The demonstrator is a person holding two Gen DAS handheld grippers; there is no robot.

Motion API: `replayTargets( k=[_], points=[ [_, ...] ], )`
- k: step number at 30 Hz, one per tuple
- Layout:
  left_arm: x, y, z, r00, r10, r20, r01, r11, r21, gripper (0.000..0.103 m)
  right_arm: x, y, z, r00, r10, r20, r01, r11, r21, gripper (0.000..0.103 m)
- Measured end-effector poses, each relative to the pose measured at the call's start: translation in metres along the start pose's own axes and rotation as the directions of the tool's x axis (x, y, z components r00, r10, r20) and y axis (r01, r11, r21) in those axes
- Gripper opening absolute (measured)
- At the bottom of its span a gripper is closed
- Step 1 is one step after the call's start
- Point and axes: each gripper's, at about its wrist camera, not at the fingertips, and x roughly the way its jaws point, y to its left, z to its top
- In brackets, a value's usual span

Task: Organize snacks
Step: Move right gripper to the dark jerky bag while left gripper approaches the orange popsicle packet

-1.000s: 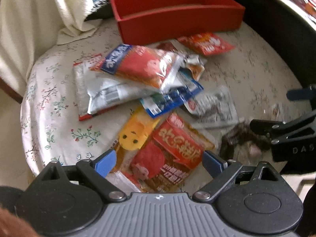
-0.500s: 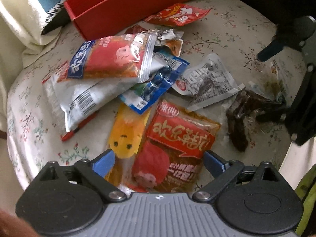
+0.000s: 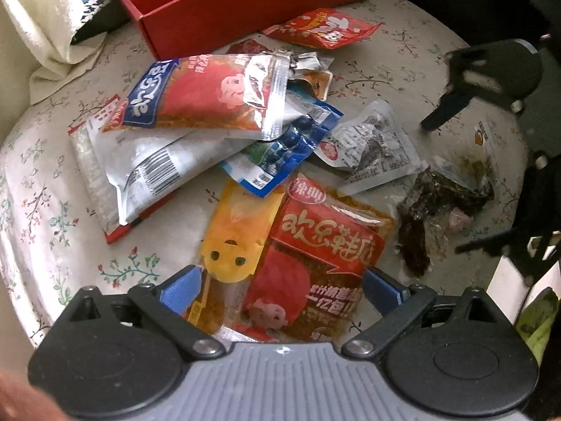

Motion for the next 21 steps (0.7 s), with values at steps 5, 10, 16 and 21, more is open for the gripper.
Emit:
replayTargets(
  k=[5, 10, 16, 21],
  points=[
    [0.0, 0.002, -0.004, 1.0, -0.009, 0.012, 0.009, 1.0, 0.011, 0.096, 0.01, 0.02, 0.009, 0.995, -0.068, 0.067, 0.072, 0.995, -0.066, 0.103],
    [0.008, 0.008, -0.005, 1.0, -0.018, -0.017, 0.018, 0.999, -0.032, 0.097, 0.004, 0.024, -0.001, 0.995, -0.086, 0.055, 0.084, 0.996, 0.03, 0.103],
    [0.006, 0.004, -0.005, 1.0, 0.001, -0.018, -0.001, 1.0, -0.017, 0.098, 0.004, 0.043, 0.005, 0.996, -0.088, -0.01, 0.089, 0.987, 0.132, 0.102],
    [0.008, -0.004, -0.009, 1.0, 0.026, -0.011, -0.025, 0.999, 0.029, 0.098, 0.002, 0.056, -0.013, 0.995, -0.101, -0.019, 0.102, 0.984, 0.145, 0.103]
  ],
)
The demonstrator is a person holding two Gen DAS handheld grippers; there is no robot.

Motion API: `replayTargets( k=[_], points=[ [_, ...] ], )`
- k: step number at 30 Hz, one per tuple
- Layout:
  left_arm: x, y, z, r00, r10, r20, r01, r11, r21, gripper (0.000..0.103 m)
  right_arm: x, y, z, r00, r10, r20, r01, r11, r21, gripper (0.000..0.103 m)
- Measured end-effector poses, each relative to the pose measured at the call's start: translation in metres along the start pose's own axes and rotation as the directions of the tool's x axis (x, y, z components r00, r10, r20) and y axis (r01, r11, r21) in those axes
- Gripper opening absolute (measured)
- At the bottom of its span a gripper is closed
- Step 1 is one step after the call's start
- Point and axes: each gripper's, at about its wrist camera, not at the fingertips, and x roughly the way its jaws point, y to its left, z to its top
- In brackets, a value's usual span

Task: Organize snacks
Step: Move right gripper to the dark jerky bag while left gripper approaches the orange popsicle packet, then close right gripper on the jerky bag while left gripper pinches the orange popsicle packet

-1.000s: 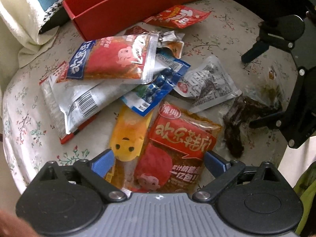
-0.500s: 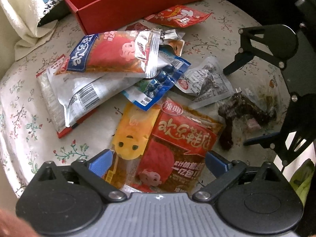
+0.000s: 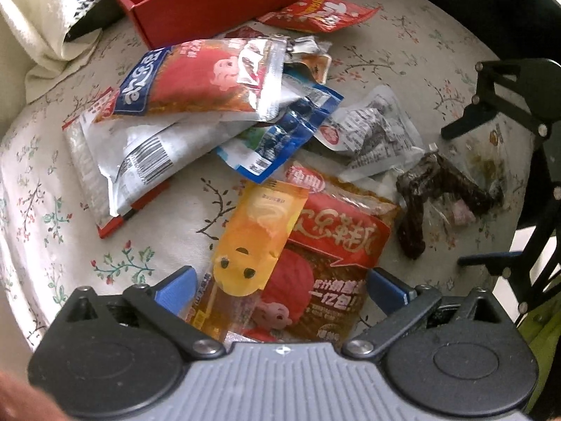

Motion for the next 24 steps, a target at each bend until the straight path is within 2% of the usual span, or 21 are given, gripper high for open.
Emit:
replayTargets(
  k=[5, 8, 10, 16, 21, 24],
  points=[
    [0.006, -0.009, 0.001, 1.0, 0.017, 0.003, -0.017, 0.999, 0.046, 0.098, -0.002, 0.003, -0.011, 0.999, -0.002, 0.045, 0.0, 0.999, 0.045, 0.103],
    [0.004, -0.01, 0.001, 1.0, -0.008, 0.009, 0.008, 0.998, 0.055, 0.097, -0.004, 0.002, -0.016, 0.998, 0.004, 0.061, -0.008, 0.998, 0.067, 0.103],
    [0.005, -0.013, 0.001, 1.0, -0.021, 0.009, 0.02, 0.998, 0.065, 0.097, -0.005, 0.0, -0.018, 0.998, -0.001, 0.067, -0.003, 0.998, 0.056, 0.103],
    [0.001, -0.028, 0.0, 1.0, 0.009, 0.012, -0.011, 0.986, 0.168, 0.097, -0.007, -0.006, -0.015, 0.997, -0.005, 0.073, 0.003, 1.0, 0.027, 0.103],
    [-0.002, -0.023, 0.006, 1.0, 0.023, -0.004, -0.022, 0.981, 0.192, 0.097, -0.017, -0.009, -0.017, 0.993, 0.006, 0.117, -0.013, 0.998, 0.058, 0.094],
    [0.0, -0.012, 0.011, 0.999, -0.023, -0.035, 0.028, 0.987, 0.16, 0.096, -0.029, -0.026, -0.02, 0.989, 0.047, 0.143, -0.067, 0.988, 0.138, 0.088]
  ],
)
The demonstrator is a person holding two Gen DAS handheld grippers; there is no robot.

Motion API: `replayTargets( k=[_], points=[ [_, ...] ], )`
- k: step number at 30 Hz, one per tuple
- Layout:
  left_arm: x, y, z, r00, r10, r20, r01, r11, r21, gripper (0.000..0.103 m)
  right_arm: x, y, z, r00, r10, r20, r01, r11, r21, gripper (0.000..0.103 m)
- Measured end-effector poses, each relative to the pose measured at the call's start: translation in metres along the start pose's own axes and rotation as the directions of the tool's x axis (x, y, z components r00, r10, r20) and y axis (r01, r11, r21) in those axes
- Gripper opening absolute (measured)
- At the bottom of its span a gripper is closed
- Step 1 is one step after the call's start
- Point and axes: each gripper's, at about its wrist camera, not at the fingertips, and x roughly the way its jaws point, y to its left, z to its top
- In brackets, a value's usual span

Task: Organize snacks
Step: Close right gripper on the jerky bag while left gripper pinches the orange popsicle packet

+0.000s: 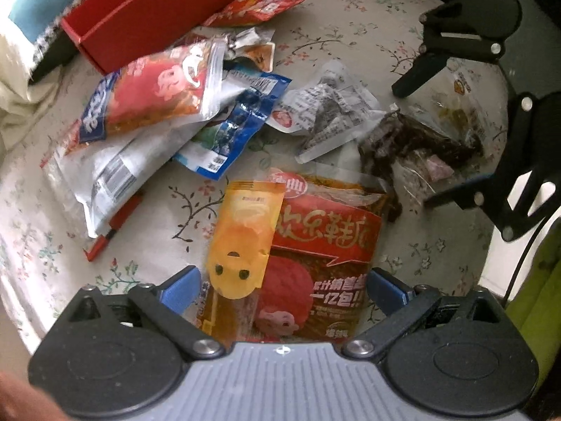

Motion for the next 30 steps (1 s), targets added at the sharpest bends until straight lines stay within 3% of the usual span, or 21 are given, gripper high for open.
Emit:
replayTargets(
  k=[3, 6, 9, 17, 20, 23, 25, 28, 30],
  points=[
    [-0.003, 0.017, 0.007, 0.996, -0.092, 0.004, 0.092, 0.994, -0.065, 0.095, -0.004, -0.011, 0.002, 0.999, 0.034, 0.007, -0.035, 0.998, 0.06, 0.087],
    [-0.006, 0.041, 0.013, 0.984, -0.176, 0.03, 0.179, 0.97, -0.166, 0.095, -0.006, -0.013, 0.002, 0.999, 0.045, 0.013, -0.046, 0.996, 0.074, 0.087],
    [-0.002, 0.053, 0.016, 0.981, -0.187, 0.041, 0.191, 0.961, -0.198, 0.093, -0.007, -0.013, 0.003, 0.999, 0.039, 0.01, -0.04, 0.996, 0.074, 0.085],
    [0.006, 0.021, 0.008, 0.998, -0.058, 0.012, 0.058, 0.998, 0.024, 0.096, -0.005, -0.01, 0.006, 1.0, 0.027, 0.008, -0.027, 0.995, 0.091, 0.08],
    [0.008, 0.019, 0.01, 0.999, -0.046, 0.026, 0.045, 0.999, 0.02, 0.097, -0.006, -0.007, 0.007, 1.0, 0.018, 0.011, -0.019, 0.996, 0.089, 0.081],
    [0.002, 0.026, 0.004, 0.997, -0.054, 0.052, 0.057, 0.997, -0.049, 0.096, -0.006, -0.007, 0.007, 1.0, 0.018, 0.015, -0.019, 0.996, 0.092, 0.081],
    [0.0, 0.026, 0.004, 0.998, -0.029, 0.051, 0.033, 0.995, -0.089, 0.091, -0.007, -0.005, 0.005, 1.0, 0.013, 0.014, -0.014, 0.996, 0.087, 0.08],
    [-0.006, 0.025, 0.007, 1.0, -0.011, 0.016, 0.013, 0.993, -0.121, 0.074, -0.007, -0.004, 0.005, 1.0, 0.006, 0.01, -0.007, 0.997, 0.08, 0.08],
    [-0.01, 0.021, 0.007, 1.0, -0.015, 0.016, 0.017, 0.992, -0.122, 0.055, -0.008, -0.004, 0.004, 1.0, 0.004, 0.008, -0.005, 0.997, 0.08, 0.079]
  ],
)
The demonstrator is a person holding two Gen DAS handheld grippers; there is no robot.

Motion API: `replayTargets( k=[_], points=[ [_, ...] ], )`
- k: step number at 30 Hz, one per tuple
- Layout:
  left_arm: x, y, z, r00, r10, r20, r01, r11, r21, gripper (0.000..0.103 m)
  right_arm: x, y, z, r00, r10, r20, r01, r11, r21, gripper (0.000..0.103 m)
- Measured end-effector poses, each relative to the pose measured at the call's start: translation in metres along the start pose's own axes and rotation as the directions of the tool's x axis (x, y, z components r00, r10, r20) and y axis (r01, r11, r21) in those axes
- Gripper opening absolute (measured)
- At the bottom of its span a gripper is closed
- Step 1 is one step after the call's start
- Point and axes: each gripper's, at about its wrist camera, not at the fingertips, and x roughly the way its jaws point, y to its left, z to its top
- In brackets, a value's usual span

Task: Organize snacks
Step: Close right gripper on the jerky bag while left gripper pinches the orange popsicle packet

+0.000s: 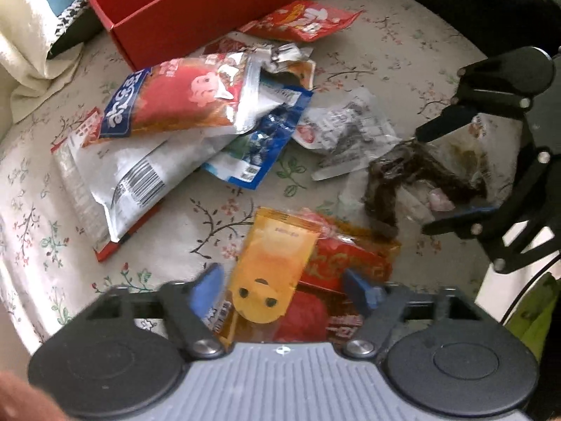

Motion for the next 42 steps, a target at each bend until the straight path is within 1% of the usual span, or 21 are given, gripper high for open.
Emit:
replayTargets(
  k=[1, 3, 4, 5, 6, 8, 11, 15, 17, 21, 22, 23, 24, 28, 32, 34, 35, 36, 38, 40, 42],
  points=[
    [-0.001, -0.002, -0.001, 1.0, -0.001, -0.005, 0.001, 1.0, -0.008, 0.05, 0.0, -0.001, 0.001, 1.0, 0.001, -0.002, -0.001, 1.0, 0.0, 0.079],
    [-0.002, -0.001, 0.001, 1.0, -0.004, -0.007, 0.004, 1.0, -0.017, 0.035, 0.0, -0.001, 0.001, 1.0, 0.002, -0.002, -0.002, 1.0, 0.001, 0.078],
    [-0.003, -0.001, 0.002, 1.0, 0.001, -0.006, -0.001, 1.0, -0.017, 0.032, 0.0, -0.001, 0.001, 1.0, 0.006, -0.001, -0.006, 1.0, 0.005, 0.077],
    [-0.004, -0.003, 0.005, 1.0, 0.003, -0.004, -0.004, 1.0, -0.02, 0.027, 0.0, -0.002, 0.0, 1.0, 0.011, 0.002, -0.011, 1.0, 0.009, 0.075],
    [-0.005, -0.002, 0.006, 1.0, -0.002, -0.003, 0.002, 1.0, -0.027, 0.019, -0.002, -0.003, 0.0, 1.0, 0.019, 0.006, -0.019, 1.0, 0.015, 0.073],
    [-0.01, 0.001, 0.005, 1.0, -0.002, 0.005, 0.002, 0.999, -0.034, 0.009, -0.003, -0.004, -0.001, 1.0, 0.029, 0.011, -0.029, 0.999, 0.03, 0.07],
    [-0.01, 0.006, 0.008, 0.999, 0.037, 0.01, -0.037, 0.998, -0.05, 0.003, -0.005, -0.007, -0.001, 0.999, 0.045, 0.016, -0.046, 0.996, 0.074, 0.067],
    [-0.011, 0.018, 0.002, 1.0, 0.021, 0.023, -0.018, 0.993, -0.116, 0.002, -0.008, -0.012, -0.003, 0.999, 0.047, 0.008, -0.048, 0.99, 0.132, 0.066],
    [-0.012, 0.02, 0.0, 0.999, 0.013, 0.048, -0.006, 0.991, -0.136, 0.002, -0.01, -0.014, -0.005, 0.999, 0.044, 0.005, -0.045, 0.984, 0.173, 0.065],
    [-0.018, 0.031, -0.003, 0.994, -0.03, 0.107, 0.05, 0.98, -0.195, 0.002, -0.016, -0.022, -0.009, 0.999, 0.034, 0.007, -0.035, 0.964, 0.264, 0.064],
    [-0.02, 0.035, -0.004, 0.992, -0.042, 0.12, 0.067, 0.975, -0.212, 0.002, -0.017, -0.024, -0.01, 0.999, 0.033, 0.009, -0.034, 0.957, 0.287, 0.063],
    [-0.023, 0.039, -0.005, 0.991, -0.049, 0.127, 0.077, 0.972, -0.224, 0.002, -0.019, -0.025, -0.011, 0.999, 0.043, 0.016, -0.046, 0.95, 0.308, 0.053],
    [-0.024, 0.042, -0.007, 0.989, -0.059, 0.136, 0.09, 0.967, -0.237, 0.002, -0.022, -0.027, -0.01, 0.997, 0.069, 0.028, -0.074, 0.94, 0.334, 0.051],
    [-0.022, 0.042, -0.004, 0.984, -0.081, 0.158, 0.119, 0.961, -0.249, 0.002, -0.024, -0.028, -0.01, 0.998, 0.054, 0.027, -0.06, 0.926, 0.372, 0.051],
    [-0.022, 0.039, -0.002, 0.982, -0.091, 0.168, 0.13, 0.962, -0.239, 0.002, -0.012, -0.01, -0.003, 1.0, -0.005, -0.004, 0.006, 0.965, 0.264, 0.056],
    [-0.022, 0.039, -0.003, 0.982, -0.092, 0.164, 0.13, 0.962, -0.239, 0.002, -0.009, -0.008, 0.0, 0.999, -0.036, -0.005, 0.036, 0.973, 0.227, 0.068],
    [-0.022, 0.04, -0.003, 0.982, -0.095, 0.165, 0.133, 0.961, -0.243, 0.002, -0.007, -0.006, 0.001, 0.998, -0.063, -0.01, 0.064, 0.977, 0.201, 0.076],
    [-0.023, 0.04, -0.003, 0.981, -0.101, 0.168, 0.141, 0.959, -0.248, 0.002, -0.004, -0.004, 0.002, 0.996, -0.087, -0.01, 0.088, 0.981, 0.175, 0.081],
    [-0.024, 0.041, -0.003, 0.979, -0.11, 0.174, 0.152, 0.957, -0.249, 0.002, 0.002, 0.001, 0.006, 0.994, -0.111, -0.007, 0.111, 0.986, 0.121, 0.082],
    [-0.025, 0.04, -0.003, 0.978, -0.114, 0.177, 0.156, 0.957, -0.246, 0.002, 0.008, 0.007, 0.011, 0.993, -0.122, 0.003, 0.121, 0.991, 0.054, 0.087],
    [-0.025, 0.04, -0.004, 0.977, -0.119, 0.176, 0.161, 0.955, -0.247, 0.002, 0.014, 0.008, 0.017, 0.994, -0.113, 0.008, 0.113, 0.993, 0.016, 0.085]
  ],
)
